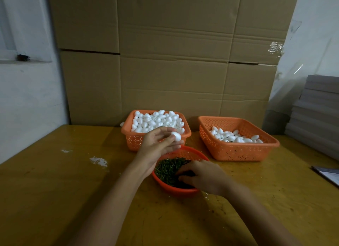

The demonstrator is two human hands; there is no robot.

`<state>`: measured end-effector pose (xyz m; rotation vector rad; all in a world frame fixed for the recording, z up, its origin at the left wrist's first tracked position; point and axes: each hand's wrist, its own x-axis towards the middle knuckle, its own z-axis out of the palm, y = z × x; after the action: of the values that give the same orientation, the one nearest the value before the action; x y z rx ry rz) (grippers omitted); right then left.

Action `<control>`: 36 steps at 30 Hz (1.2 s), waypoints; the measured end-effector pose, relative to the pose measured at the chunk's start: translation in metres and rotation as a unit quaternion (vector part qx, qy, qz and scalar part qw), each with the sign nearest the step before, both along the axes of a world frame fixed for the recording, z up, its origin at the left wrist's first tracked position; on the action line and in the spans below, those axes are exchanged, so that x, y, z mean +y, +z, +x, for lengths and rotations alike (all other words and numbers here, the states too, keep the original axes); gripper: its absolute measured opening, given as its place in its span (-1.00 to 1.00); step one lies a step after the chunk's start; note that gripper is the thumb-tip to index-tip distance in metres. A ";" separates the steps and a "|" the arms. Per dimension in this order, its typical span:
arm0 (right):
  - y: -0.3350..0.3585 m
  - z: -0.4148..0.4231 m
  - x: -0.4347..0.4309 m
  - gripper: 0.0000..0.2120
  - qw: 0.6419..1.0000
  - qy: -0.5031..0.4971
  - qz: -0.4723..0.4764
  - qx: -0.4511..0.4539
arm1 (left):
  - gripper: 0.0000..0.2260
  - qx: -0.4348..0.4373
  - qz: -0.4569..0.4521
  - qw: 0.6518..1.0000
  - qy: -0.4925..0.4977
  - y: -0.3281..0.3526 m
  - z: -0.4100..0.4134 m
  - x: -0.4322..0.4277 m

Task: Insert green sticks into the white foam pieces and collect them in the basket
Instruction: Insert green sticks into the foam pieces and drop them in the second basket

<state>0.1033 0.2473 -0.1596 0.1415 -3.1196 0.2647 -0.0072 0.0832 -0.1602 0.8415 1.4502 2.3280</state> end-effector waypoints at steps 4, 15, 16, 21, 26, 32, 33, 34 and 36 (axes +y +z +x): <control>0.000 0.001 -0.001 -0.70 1.000 -0.001 -0.003 0.002 | -0.75 -0.001 0.015 1.000 -0.020 0.001 0.001 -0.002; 0.002 0.002 -0.002 -0.70 1.000 -0.001 -0.010 0.002 | -0.77 0.037 -0.008 0.999 -0.011 0.000 0.001 -0.004; 0.002 0.002 -0.002 -0.70 1.000 -0.002 -0.011 0.003 | -0.74 0.044 -0.014 0.999 -0.008 0.000 0.001 -0.004; 0.001 0.002 -0.001 -0.72 1.000 -0.001 -0.019 0.006 | -0.68 0.069 -0.033 0.997 0.004 -0.002 -0.001 -0.004; -0.001 0.002 -0.002 -0.76 0.998 0.000 -0.049 0.025 | -0.65 0.082 -0.045 0.996 0.004 -0.003 -0.002 -0.006; -0.002 0.003 -0.003 -0.81 0.995 -0.006 -0.079 0.065 | -0.62 0.097 -0.057 0.994 0.011 -0.005 -0.004 -0.006; -0.002 0.003 -0.003 -0.82 0.994 -0.006 -0.083 0.070 | -0.63 0.097 -0.061 0.993 0.014 -0.005 -0.004 -0.006; -0.002 0.004 -0.004 -0.84 0.993 -0.005 -0.087 0.075 | -0.63 0.097 -0.065 0.993 0.016 -0.005 -0.003 -0.006; -0.001 0.005 -0.004 -0.85 0.993 -0.004 -0.089 0.080 | -0.65 0.100 -0.075 0.992 0.016 -0.005 -0.003 -0.005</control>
<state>0.1084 0.2433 -0.1610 0.1397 -2.9193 0.5027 -0.0098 0.0778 -0.1654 1.0395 1.7085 2.1748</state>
